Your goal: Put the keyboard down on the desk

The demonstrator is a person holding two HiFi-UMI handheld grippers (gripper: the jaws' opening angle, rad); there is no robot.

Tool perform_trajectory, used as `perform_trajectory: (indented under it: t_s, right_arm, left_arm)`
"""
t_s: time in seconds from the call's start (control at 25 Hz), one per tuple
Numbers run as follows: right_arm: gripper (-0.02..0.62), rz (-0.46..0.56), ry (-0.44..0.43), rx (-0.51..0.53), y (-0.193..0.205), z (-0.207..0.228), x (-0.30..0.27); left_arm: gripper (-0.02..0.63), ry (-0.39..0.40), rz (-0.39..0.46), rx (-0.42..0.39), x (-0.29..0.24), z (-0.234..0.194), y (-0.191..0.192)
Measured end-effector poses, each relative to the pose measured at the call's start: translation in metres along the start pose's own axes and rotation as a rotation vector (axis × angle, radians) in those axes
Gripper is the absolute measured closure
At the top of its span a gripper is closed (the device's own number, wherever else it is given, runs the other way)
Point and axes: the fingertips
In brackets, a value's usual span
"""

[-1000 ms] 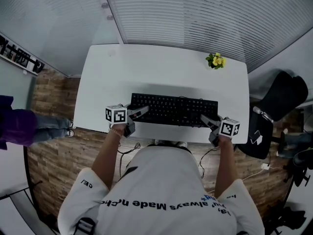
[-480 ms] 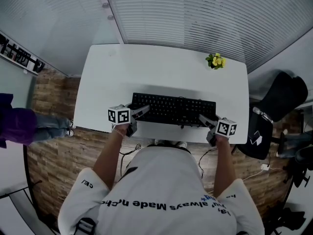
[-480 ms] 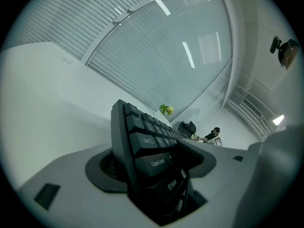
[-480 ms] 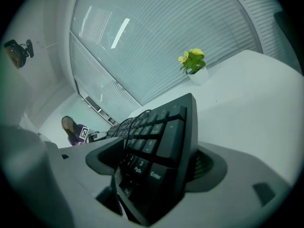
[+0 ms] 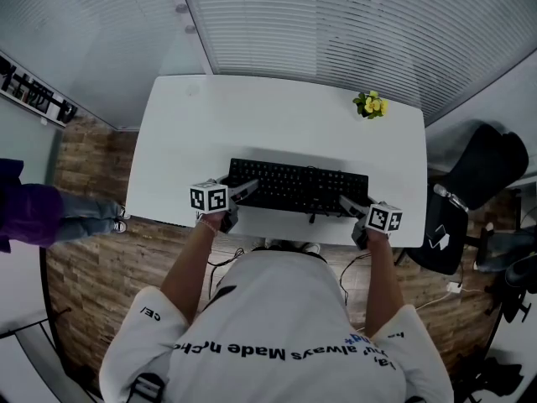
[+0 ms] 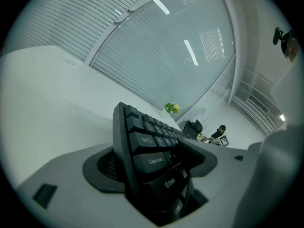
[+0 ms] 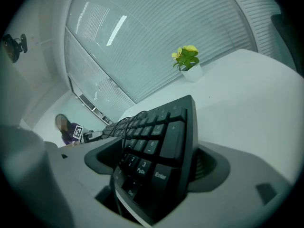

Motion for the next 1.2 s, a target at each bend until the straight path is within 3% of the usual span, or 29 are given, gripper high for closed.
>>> perform_trajectory:
  t_s: [0.52, 0.76, 1.2]
  right_arm:
    - [0.144, -0.025, 0.058, -0.032, 0.006, 0.019, -0.014]
    - [0.138, -0.037, 0.083, -0.043, 0.008, 0.028, -0.022]
    - [0.135, -0.03, 0.129, -0.069, 0.015, 0.04, -0.027]
  left_arm:
    - [0.233, -0.117, -0.019, 0.001, -0.011, -0.03, 0.009]
    - [0.224, -0.108, -0.022, 0.028, -0.019, -0.028, 0.013]
    - [0.212, -0.168, -0.028, -0.001, -0.024, -0.034, 0.016]
Point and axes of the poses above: the fingertips, and each gripper's own axes: x backward along the fingers, z to its right, y out of its underside, and after that the axes turned 8 degrees about -z, right-handed
